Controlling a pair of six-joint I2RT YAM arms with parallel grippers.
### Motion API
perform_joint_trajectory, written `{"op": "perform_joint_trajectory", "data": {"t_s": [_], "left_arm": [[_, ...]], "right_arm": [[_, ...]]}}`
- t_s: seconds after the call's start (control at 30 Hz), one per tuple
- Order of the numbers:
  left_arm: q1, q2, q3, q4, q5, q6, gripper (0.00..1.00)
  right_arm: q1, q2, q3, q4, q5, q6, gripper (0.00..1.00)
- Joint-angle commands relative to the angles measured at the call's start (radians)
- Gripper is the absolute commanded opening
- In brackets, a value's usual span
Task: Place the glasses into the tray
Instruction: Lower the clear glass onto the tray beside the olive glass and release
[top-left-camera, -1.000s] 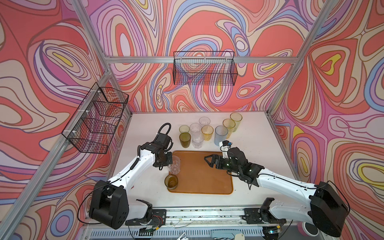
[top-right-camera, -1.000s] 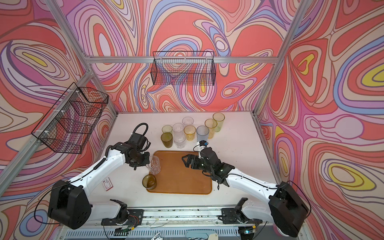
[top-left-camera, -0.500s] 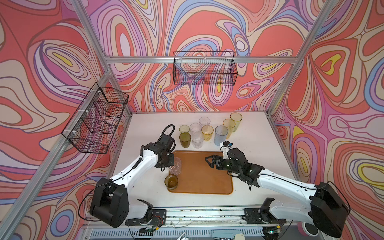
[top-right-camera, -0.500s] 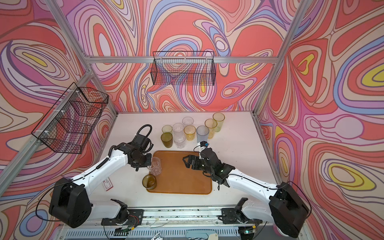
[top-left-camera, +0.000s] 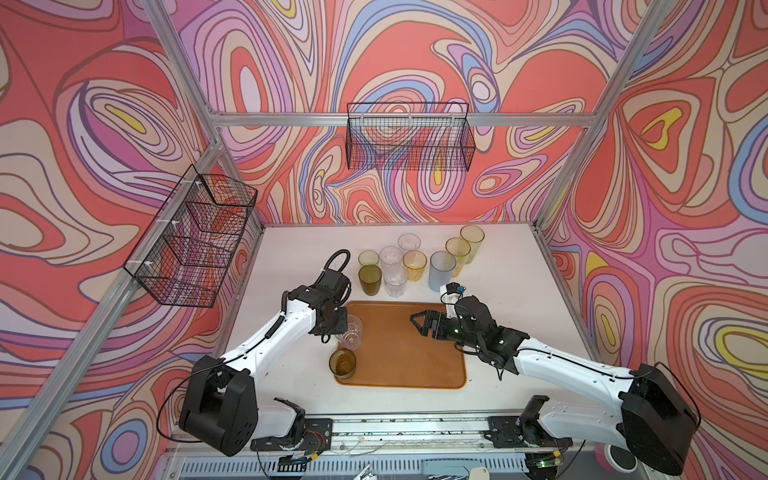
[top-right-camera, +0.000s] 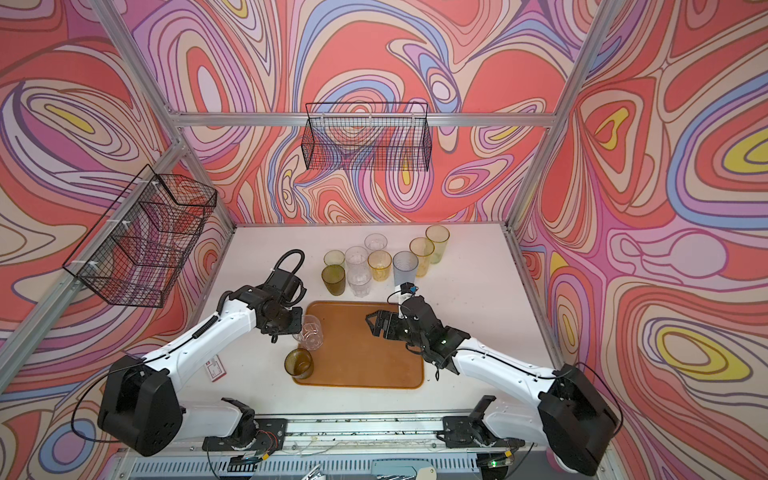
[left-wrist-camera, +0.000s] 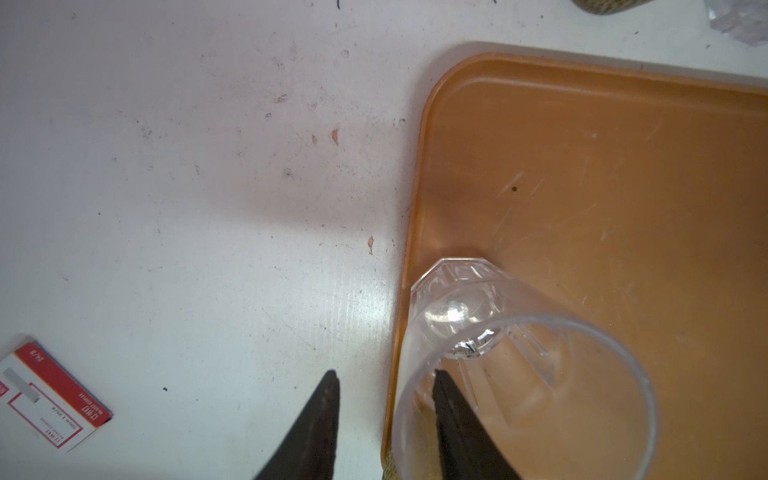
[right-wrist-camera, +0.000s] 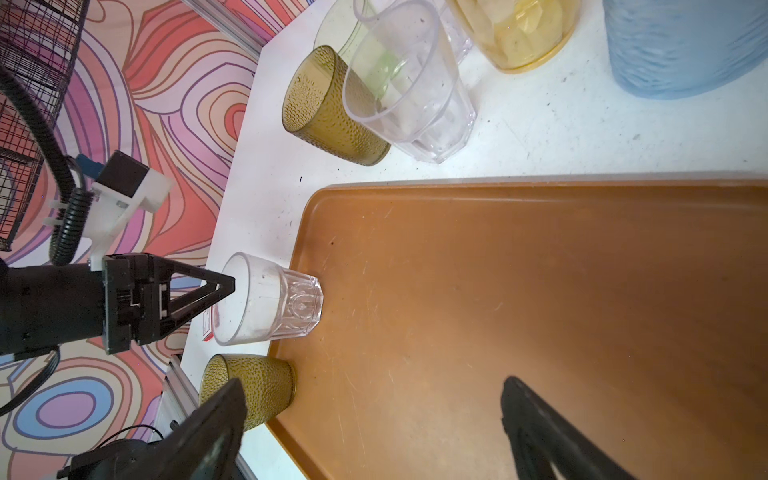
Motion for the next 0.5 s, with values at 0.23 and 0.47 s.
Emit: {"op": "perform_joint_trajectory", "data": {"t_s": [0.23, 0.47], "left_arm": [[-0.004, -0.088, 0.009, -0.005, -0.066, -0.029, 1.0], [-0.003, -0.133, -0.005, 0.109, -0.027, -0.069, 1.0]], "right_arm": [[-0.005, -0.015, 0.03, -0.075, 0.033, 0.0, 0.98], [-0.005, 0.016, 0.156, -0.212, 0.047, -0.014, 0.98]]}}
